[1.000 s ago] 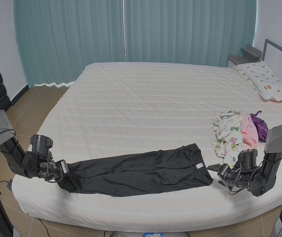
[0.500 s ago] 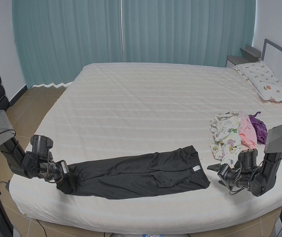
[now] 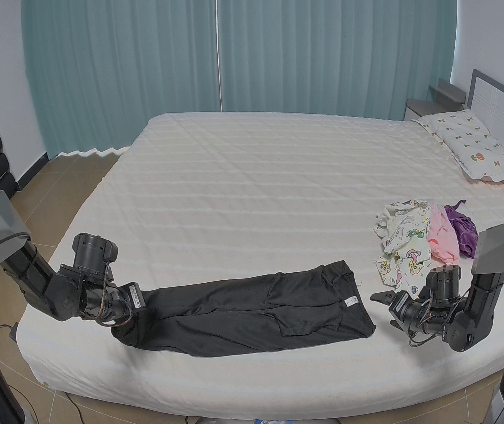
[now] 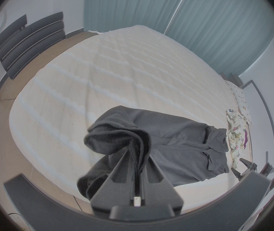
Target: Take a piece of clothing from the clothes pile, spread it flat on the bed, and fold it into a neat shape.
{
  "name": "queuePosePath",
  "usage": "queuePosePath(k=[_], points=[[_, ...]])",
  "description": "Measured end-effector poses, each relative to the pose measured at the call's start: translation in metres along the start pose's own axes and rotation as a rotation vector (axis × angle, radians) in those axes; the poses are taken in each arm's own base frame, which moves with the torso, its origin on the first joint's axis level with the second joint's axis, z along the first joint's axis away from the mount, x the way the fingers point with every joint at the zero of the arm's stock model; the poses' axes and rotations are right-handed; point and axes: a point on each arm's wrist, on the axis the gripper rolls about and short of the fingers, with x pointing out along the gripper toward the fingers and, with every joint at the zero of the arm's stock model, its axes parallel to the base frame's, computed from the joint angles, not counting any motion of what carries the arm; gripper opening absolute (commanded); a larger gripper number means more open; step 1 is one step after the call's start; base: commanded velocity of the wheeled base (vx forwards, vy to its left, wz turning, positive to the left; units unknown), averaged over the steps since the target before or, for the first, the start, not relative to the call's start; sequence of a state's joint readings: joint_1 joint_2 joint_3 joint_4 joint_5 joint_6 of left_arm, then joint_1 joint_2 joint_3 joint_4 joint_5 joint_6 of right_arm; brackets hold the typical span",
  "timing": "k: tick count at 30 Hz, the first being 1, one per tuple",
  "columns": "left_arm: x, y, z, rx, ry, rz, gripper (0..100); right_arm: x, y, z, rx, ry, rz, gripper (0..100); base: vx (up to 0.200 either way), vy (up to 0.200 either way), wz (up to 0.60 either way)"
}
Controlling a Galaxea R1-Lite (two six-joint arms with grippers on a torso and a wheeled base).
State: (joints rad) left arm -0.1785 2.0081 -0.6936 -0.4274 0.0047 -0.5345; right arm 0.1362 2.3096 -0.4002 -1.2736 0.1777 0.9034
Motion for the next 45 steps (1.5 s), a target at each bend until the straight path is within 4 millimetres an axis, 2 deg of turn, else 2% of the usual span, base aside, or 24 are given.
queuePosePath(k=[5, 12, 25, 32, 36, 45], points=[[-0.002, -0.013, -0.001, -0.001, -0.019, -0.006, 0, 0.000, -0.002, -0.002, -0.001, -0.003, 0.004, 100, 0.000, 0.000, 0.00], [-0.002, -0.021, -0.005, 0.010, -0.015, -0.021, 0, 0.001, -0.004, -0.003, -0.001, 0.003, -0.004, 100, 0.000, -0.200, 0.00], [-0.002, -0.022, -0.009, 0.018, -0.004, -0.019, 0, 0.001, -0.004, -0.003, -0.001, 0.003, -0.004, 100, 0.000, -0.200, 0.00], [-0.003, -0.029, -0.011, 0.033, -0.004, -0.037, 0, 0.001, -0.004, -0.003, 0.000, 0.003, -0.005, 100, 0.000, -0.200, 0.00], [-0.002, -0.033, -0.010, 0.039, -0.011, -0.047, 0, 0.001, -0.004, -0.003, -0.001, 0.006, -0.006, 100, 0.000, 0.000, 0.00], [0.006, -0.029, -0.017, 0.041, 0.020, -0.028, 0, 0.001, -0.004, -0.003, 0.000, 0.003, -0.004, 100, -0.022, 0.000, 0.00]])
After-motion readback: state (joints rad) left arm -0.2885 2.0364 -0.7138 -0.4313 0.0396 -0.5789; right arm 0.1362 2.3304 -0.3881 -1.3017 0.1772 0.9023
